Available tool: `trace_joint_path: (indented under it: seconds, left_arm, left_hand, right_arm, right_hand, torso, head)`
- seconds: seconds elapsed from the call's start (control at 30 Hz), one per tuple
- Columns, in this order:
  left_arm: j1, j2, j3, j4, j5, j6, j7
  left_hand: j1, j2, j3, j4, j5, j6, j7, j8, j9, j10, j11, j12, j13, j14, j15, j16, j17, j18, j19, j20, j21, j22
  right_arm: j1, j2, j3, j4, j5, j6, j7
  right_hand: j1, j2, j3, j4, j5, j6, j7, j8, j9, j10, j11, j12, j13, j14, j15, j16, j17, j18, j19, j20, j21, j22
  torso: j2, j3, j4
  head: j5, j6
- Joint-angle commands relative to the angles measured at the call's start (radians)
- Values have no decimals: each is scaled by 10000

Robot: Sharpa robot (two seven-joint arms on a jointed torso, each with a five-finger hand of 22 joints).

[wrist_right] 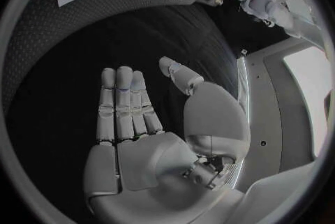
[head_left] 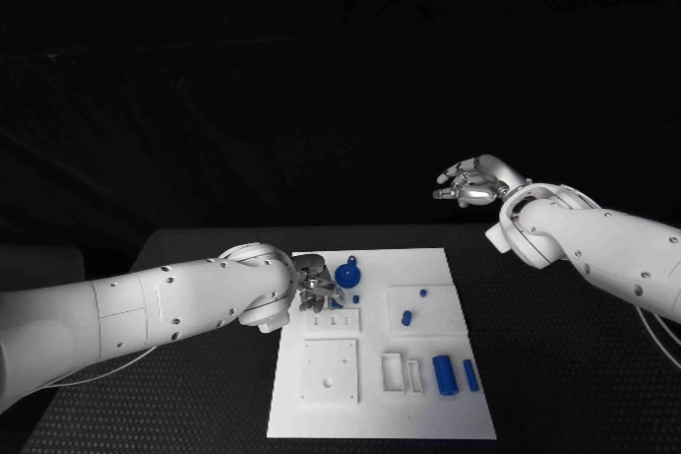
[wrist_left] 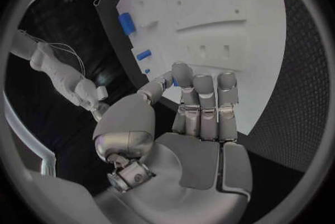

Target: Assemble the parts on the task board

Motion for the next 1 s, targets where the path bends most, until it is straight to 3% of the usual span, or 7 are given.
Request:
trace_joint_path:
  seconds: [0.03,0.13,0.23,0.43,0.67,0.9,1.0]
  left_arm:
    - [11,22,-54,88,-584,277,-358]
    - [9,-1,-121,128,-609,206,-382]
    - [-5,-42,-193,156,-642,143,-425]
    - [-166,-195,-210,186,-686,-382,-330]
    - [-339,-310,-211,317,-696,-1098,-135]
    - [-626,-273,-209,211,-670,-1406,-72]
    - [-661,-284,-208,247,-669,-1457,-47]
  left_hand:
    - [27,33,10,-104,196,1524,-943,-59,2579,21,-88,89,5,119,-19,64,-13,125,97,-1017,26,147]
    - [-12,64,-2,-128,293,1595,-961,-97,2657,43,-99,161,26,146,-32,117,-15,128,129,-1026,44,163]
    - [-38,93,-7,-126,320,1614,-962,-115,2683,41,-97,181,31,148,-34,130,-19,127,137,-1027,49,167]
    - [-128,167,-21,-174,410,1703,-978,-179,2792,54,-102,291,65,169,-43,211,-19,131,156,-1038,81,189]
    - [-192,171,-12,-235,564,1837,-1013,-241,2930,73,-133,452,115,215,-74,333,-12,145,217,-1065,150,205]
    - [-186,135,5,-241,553,1854,-1021,-283,2966,63,-149,501,127,232,-93,373,-13,156,251,-1081,183,207]
    - [-187,127,13,-230,550,1850,-1020,-303,2971,50,-149,505,125,225,-98,372,-19,157,252,-1083,186,205]
  right_arm:
    - [50,216,3,-406,1898,-322,997]
    - [94,476,3,-919,2773,74,1221]
    - [108,703,1,-1371,3123,319,1317]
    - [109,914,1,-1721,3171,290,1341]
    - [107,946,0,-1776,2150,100,1569]
    - [104,996,-4,-1787,1698,122,1693]
    - [101,997,-7,-1763,1629,115,1712]
  right_hand:
    - [-140,107,245,-89,169,80,200,126,30,-518,258,-1562,-1336,-934,612,-1654,-987,-303,-1251,404,-1321,-670]
    - [-152,226,240,-231,233,-83,240,152,35,-695,717,-3347,-2986,-1628,1263,-3328,-2001,-567,-2293,773,-2391,-1266]
    - [76,383,-105,-223,309,-289,230,202,-7,-123,837,-4863,-4756,-1917,1702,-4681,-3069,-657,-3092,1071,-3155,-1660]
    - [69,461,-347,-20,369,-514,431,148,-151,162,1004,-5432,-5597,-1894,1811,-5069,-3510,-564,-3176,1260,-3462,-1862]
    - [3,454,-466,113,590,-585,461,140,-212,210,1032,-5581,-5863,-1883,1859,-5149,-3630,-536,-3248,1319,-3538,-1875]
    - [-58,505,-651,224,848,-579,443,186,-262,189,1032,-5742,-6152,-1983,1925,-5264,-3771,-519,-3408,1373,-3621,-1842]
    - [-22,537,-651,215,850,-545,431,210,-264,229,1014,-5741,-6183,-1957,1904,-5256,-3782,-505,-3392,1378,-3612,-1829]
  torso:
    - [-32,-14,40]
    - [-45,-14,61]
    - [-48,-9,74]
    - [-55,-10,90]
    - [-44,-22,85]
    - [-27,-24,76]
    - [-22,-23,70]
  head:
    - [-3,-124]
    - [19,-197]
    - [73,-287]
    - [70,-364]
    - [64,-429]
    - [43,-489]
    - [31,-474]
